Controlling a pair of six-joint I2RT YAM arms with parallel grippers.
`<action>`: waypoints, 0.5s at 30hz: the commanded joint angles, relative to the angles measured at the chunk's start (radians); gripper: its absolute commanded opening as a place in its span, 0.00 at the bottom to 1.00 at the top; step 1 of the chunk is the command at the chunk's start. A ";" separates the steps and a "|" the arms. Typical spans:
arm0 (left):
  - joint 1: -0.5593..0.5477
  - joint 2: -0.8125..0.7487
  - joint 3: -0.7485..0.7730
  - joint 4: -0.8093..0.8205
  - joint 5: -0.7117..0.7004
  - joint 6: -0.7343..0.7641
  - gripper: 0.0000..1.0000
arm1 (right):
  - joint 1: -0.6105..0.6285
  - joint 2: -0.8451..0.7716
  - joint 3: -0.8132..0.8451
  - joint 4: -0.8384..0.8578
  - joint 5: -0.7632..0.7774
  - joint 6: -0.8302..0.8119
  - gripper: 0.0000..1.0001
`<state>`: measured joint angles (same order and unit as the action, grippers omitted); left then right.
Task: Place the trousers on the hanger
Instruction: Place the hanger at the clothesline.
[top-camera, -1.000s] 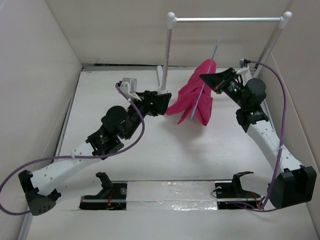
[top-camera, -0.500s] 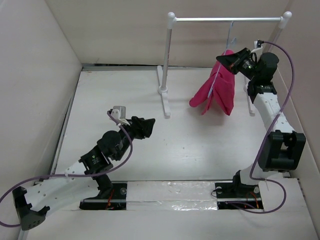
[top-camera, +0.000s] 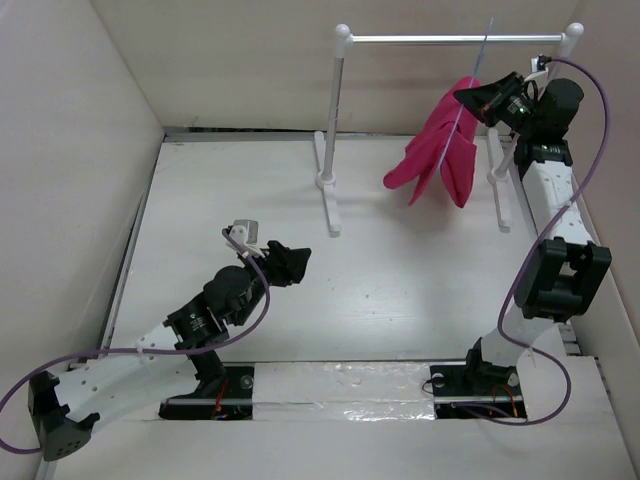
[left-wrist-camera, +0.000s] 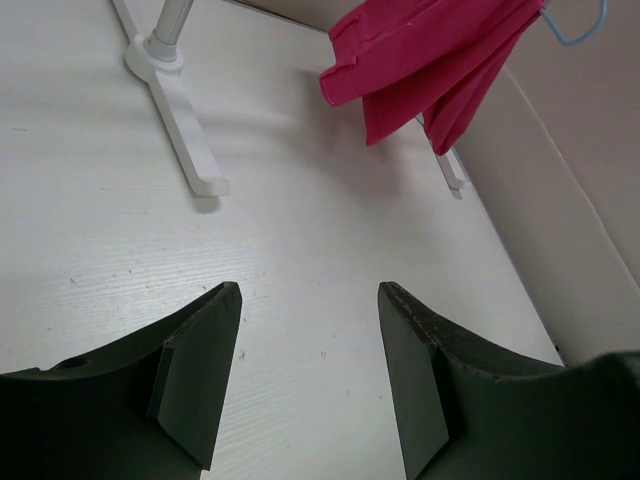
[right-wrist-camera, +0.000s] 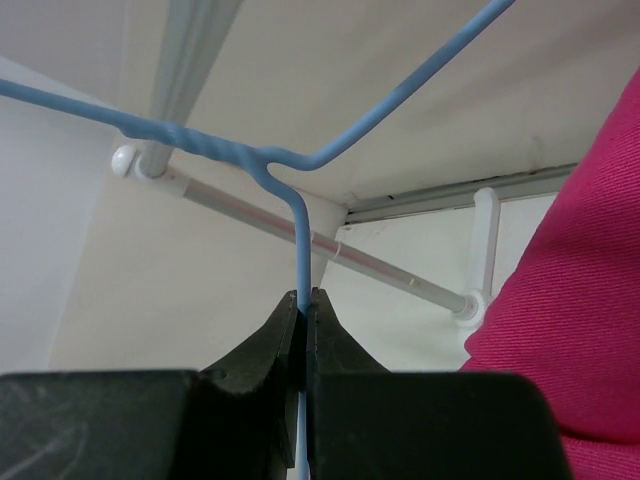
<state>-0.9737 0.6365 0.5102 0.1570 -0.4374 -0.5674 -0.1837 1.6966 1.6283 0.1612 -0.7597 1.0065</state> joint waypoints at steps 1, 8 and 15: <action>-0.003 -0.024 -0.006 0.033 0.011 -0.011 0.54 | -0.034 0.024 0.125 0.067 -0.012 -0.028 0.00; -0.003 -0.023 -0.036 0.041 0.023 -0.035 0.53 | -0.063 0.093 0.194 0.054 -0.016 -0.019 0.00; -0.003 0.002 -0.030 0.062 0.037 -0.034 0.53 | -0.072 0.081 0.075 0.081 -0.027 -0.084 0.18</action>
<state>-0.9737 0.6353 0.4770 0.1616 -0.4149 -0.5968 -0.2497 1.8477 1.7123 0.1089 -0.7589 0.9657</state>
